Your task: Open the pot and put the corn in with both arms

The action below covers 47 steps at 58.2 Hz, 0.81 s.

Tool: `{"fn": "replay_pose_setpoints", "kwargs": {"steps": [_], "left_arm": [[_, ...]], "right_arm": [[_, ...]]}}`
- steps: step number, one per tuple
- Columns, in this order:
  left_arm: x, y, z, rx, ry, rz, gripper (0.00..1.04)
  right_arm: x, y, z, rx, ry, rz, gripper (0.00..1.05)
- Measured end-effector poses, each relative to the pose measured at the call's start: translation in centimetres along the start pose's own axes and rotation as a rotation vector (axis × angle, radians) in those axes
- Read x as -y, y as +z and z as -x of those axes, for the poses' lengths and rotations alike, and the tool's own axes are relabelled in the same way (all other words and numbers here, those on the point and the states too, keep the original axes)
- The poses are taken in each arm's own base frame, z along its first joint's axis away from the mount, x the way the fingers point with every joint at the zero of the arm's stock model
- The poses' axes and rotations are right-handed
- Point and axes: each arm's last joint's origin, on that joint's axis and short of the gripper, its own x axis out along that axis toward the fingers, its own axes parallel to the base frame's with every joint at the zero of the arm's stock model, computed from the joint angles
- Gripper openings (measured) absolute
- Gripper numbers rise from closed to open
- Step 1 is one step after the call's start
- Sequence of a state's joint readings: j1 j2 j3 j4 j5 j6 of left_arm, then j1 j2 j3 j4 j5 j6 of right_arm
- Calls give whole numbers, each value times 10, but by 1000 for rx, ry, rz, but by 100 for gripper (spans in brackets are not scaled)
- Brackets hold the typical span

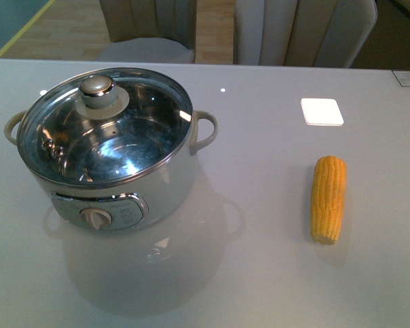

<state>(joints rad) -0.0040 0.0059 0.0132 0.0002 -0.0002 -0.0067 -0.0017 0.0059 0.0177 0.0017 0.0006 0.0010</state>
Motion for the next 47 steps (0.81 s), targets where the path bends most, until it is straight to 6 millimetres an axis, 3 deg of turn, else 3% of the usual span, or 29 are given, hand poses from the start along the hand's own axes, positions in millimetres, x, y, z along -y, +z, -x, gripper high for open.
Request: {"fn": "replay_pose_setpoints", "kwargs": {"steps": [35, 42, 47], "left_arm": [[0, 0, 0, 0, 0, 0, 98], [4, 1, -3, -413, 263, 51, 98], [10, 4, -11, -503, 303, 42, 98]], "right_arm": [[0, 0, 0, 0, 0, 0, 96], [0, 0, 0, 1, 0, 0, 96], [0, 0, 0, 1, 0, 0, 96]]}}
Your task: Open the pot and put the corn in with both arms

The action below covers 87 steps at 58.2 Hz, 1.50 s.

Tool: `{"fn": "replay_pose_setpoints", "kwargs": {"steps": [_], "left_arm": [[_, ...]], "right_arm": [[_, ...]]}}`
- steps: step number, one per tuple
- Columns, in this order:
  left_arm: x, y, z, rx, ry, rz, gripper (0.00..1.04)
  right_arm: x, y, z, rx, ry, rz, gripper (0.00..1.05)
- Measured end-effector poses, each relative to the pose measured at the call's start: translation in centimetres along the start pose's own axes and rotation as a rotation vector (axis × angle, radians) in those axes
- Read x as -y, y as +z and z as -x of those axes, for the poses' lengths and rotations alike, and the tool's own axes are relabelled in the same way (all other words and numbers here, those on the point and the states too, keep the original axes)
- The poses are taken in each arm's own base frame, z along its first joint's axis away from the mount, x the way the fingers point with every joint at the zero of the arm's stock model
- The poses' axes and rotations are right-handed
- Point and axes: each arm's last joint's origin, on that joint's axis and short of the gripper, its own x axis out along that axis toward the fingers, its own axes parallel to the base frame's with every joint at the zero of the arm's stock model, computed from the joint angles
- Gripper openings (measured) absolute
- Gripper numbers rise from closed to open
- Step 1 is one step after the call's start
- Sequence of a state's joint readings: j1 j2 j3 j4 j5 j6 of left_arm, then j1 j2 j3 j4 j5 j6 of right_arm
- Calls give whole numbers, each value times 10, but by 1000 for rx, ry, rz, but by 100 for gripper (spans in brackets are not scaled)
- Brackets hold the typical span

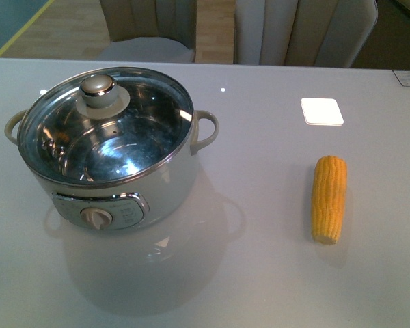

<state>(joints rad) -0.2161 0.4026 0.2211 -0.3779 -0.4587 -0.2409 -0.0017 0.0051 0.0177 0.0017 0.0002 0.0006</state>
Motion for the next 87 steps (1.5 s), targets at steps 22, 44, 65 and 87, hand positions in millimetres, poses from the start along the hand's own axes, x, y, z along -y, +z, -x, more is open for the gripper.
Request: {"fn": "replay_pose_setpoints", "kwargs": {"steps": [22, 44, 65, 87], "left_arm": [[66, 53, -45, 120, -165, 15, 98], [134, 33, -124, 119, -332, -53, 98], [149, 6, -162, 50, -357, -156, 98], [157, -1, -189, 19, -345, -163, 98]], "right_arm": [[0, 0, 0, 0, 0, 0, 96], [0, 0, 0, 0, 0, 0, 96], [0, 0, 0, 0, 0, 0, 96], [0, 0, 0, 0, 0, 0, 96]]}}
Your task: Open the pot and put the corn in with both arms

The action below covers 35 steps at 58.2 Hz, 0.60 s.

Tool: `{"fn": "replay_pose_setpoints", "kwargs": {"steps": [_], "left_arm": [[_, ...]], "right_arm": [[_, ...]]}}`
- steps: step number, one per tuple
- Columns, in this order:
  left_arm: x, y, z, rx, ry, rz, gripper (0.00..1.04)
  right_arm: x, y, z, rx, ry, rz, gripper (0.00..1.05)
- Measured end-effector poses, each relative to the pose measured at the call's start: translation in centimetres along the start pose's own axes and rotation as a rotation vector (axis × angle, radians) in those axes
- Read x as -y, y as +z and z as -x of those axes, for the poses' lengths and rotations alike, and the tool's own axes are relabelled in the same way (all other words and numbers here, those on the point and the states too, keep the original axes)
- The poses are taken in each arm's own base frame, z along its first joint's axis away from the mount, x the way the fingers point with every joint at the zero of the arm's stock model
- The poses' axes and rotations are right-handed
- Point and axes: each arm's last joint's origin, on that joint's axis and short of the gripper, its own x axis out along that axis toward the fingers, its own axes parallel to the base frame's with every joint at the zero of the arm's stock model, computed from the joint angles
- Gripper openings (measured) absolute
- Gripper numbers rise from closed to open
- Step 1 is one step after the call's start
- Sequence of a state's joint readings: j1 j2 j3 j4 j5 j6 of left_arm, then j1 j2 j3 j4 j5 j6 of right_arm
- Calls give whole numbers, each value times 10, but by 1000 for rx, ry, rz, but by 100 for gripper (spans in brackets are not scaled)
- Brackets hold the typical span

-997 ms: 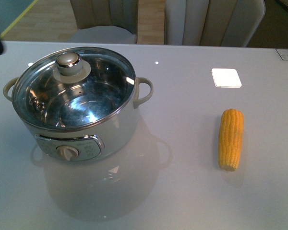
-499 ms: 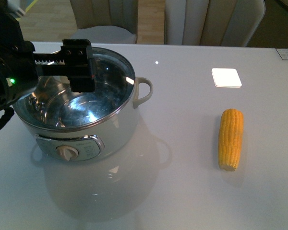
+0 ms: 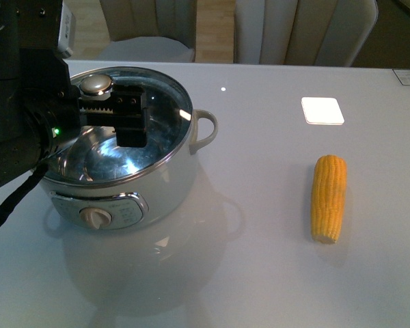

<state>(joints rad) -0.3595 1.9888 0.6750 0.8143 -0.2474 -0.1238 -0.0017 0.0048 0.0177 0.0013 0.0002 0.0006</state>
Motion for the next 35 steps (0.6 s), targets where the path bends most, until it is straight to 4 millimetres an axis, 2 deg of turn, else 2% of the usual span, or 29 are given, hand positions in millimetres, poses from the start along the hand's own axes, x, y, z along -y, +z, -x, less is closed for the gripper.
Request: {"fn": "replay_pose_setpoints", "kwargs": {"steps": [12, 16, 33, 35], "left_arm": [[-1, 4, -12, 3, 5, 8, 97], [-1, 5, -15, 6, 8, 10, 92], [-2, 12, -23, 28, 14, 19, 47], [-2, 12, -24, 26, 17, 17, 46]], "right_arm": [[0, 0, 0, 0, 0, 0, 96], [0, 0, 0, 0, 0, 0, 96], [0, 0, 0, 0, 0, 0, 96], [0, 0, 0, 0, 0, 0, 96]]}}
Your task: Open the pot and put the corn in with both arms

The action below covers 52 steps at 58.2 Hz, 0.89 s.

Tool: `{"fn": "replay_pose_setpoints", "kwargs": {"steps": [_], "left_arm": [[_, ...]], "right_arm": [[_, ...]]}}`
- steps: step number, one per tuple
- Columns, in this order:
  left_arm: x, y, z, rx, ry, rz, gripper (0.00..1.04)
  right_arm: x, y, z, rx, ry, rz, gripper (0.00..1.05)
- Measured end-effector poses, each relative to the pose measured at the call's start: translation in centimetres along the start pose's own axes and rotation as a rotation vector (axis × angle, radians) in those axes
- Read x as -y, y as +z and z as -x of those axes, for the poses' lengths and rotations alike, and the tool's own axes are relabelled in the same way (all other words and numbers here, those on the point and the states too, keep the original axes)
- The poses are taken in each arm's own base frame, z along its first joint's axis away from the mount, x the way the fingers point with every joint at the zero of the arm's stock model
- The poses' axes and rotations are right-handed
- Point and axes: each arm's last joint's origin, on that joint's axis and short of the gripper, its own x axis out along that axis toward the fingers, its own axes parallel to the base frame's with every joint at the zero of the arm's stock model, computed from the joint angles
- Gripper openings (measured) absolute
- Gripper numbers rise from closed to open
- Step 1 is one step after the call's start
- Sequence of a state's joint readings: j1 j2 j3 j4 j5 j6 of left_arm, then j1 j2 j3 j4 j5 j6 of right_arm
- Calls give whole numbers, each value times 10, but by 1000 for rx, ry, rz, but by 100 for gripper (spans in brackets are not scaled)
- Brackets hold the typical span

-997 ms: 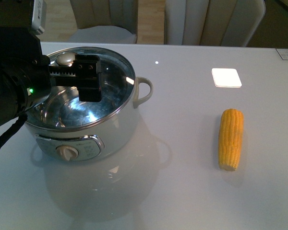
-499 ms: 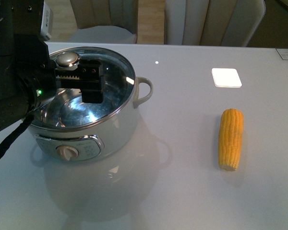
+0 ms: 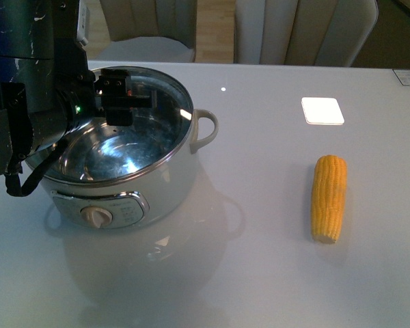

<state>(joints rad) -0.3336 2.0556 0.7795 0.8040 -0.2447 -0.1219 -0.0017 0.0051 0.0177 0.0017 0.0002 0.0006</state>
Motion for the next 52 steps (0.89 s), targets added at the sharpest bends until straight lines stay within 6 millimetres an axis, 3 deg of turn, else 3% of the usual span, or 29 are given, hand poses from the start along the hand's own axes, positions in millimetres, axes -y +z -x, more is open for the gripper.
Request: {"fn": "replay_pose_setpoints", "kwargs": {"steps": [20, 32, 52], "left_arm": [[2, 1, -1, 6, 6, -3, 46], [1, 7, 8, 12, 11, -4, 45], [-13, 55, 43, 117, 38, 29, 45]], "right_arm": [[0, 0, 0, 0, 0, 0, 96], [0, 0, 0, 0, 0, 0, 96], [0, 0, 0, 0, 0, 0, 96]]}}
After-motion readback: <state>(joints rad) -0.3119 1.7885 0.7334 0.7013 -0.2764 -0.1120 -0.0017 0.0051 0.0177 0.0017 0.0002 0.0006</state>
